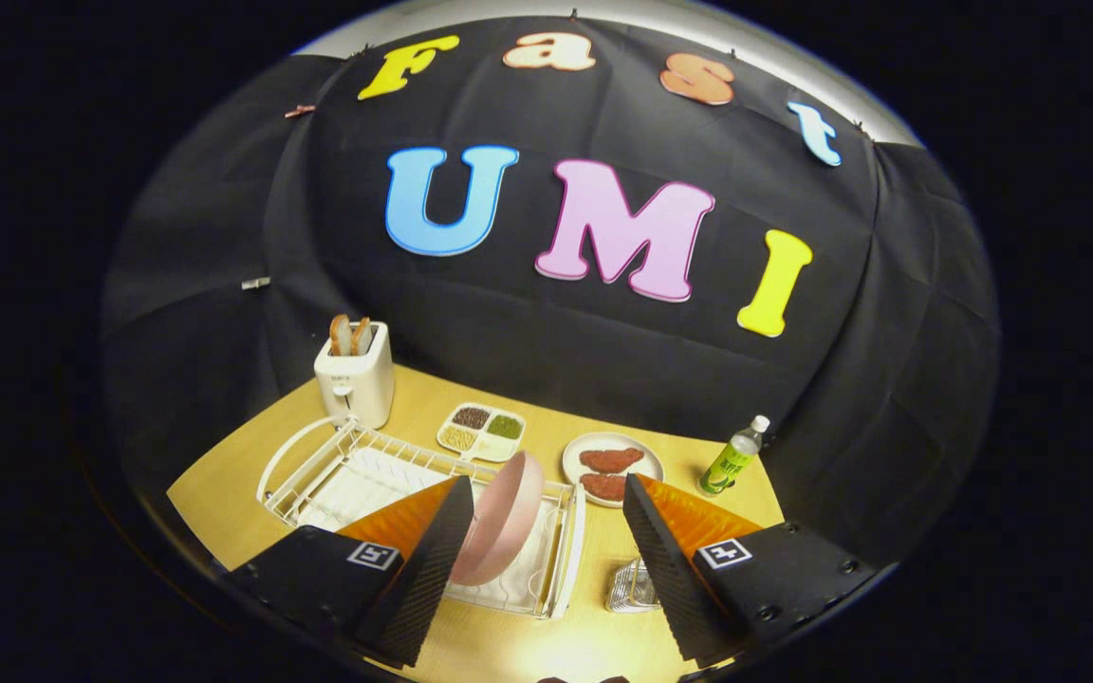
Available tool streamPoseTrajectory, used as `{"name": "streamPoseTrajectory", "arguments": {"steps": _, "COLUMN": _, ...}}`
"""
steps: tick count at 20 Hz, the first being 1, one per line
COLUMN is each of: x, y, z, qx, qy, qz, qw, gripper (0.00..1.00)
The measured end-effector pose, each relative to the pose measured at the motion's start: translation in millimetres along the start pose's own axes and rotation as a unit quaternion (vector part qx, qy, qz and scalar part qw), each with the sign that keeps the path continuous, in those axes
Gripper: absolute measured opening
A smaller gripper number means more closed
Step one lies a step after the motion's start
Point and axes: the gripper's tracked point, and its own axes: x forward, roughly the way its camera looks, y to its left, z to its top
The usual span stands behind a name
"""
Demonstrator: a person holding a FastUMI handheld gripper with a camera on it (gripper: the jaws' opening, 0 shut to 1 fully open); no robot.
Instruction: Take the plate from the dish rack, then take the spoon from the basket and place it into the plate.
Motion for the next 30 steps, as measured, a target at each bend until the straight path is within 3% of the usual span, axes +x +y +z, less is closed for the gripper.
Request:
{"name": "streamPoseTrajectory", "arguments": {"steps": 6, "x": 63, "y": -5, "z": -42, "qx": -0.019, "qy": 0.143, "qz": -0.024, "qw": 0.989, "gripper": 0.96}}
{"name": "streamPoseTrajectory", "arguments": {"steps": 11, "x": 98, "y": 5, "z": -58, "qx": -0.021, "qy": 0.212, "qz": -0.042, "qw": 0.976, "gripper": 0.92}}
{"name": "streamPoseTrajectory", "arguments": {"steps": 15, "x": 118, "y": 0, "z": -74, "qx": -0.047, "qy": 0.247, "qz": -0.066, "qw": 0.966, "gripper": 0.78}}
{"name": "streamPoseTrajectory", "arguments": {"steps": 19, "x": 123, "y": -2, "z": -95, "qx": -0.040, "qy": 0.291, "qz": -0.086, "qw": 0.952, "gripper": 0.52}}
{"name": "streamPoseTrajectory", "arguments": {"steps": 23, "x": 126, "y": 5, "z": -102, "qx": 0.030, "qy": 0.320, "qz": -0.102, "qw": 0.941, "gripper": 0.32}}
{"name": "streamPoseTrajectory", "arguments": {"steps": 25, "x": 125, "y": 10, "z": -102, "qx": 0.058, "qy": 0.329, "qz": -0.102, "qw": 0.937, "gripper": 0.26}}
{"name": "streamPoseTrajectory", "arguments": {"steps": 30, "x": 124, "y": 10, "z": -101, "qx": 0.038, "qy": 0.325, "qz": -0.097, "qw": 0.940, "gripper": 0.19}}
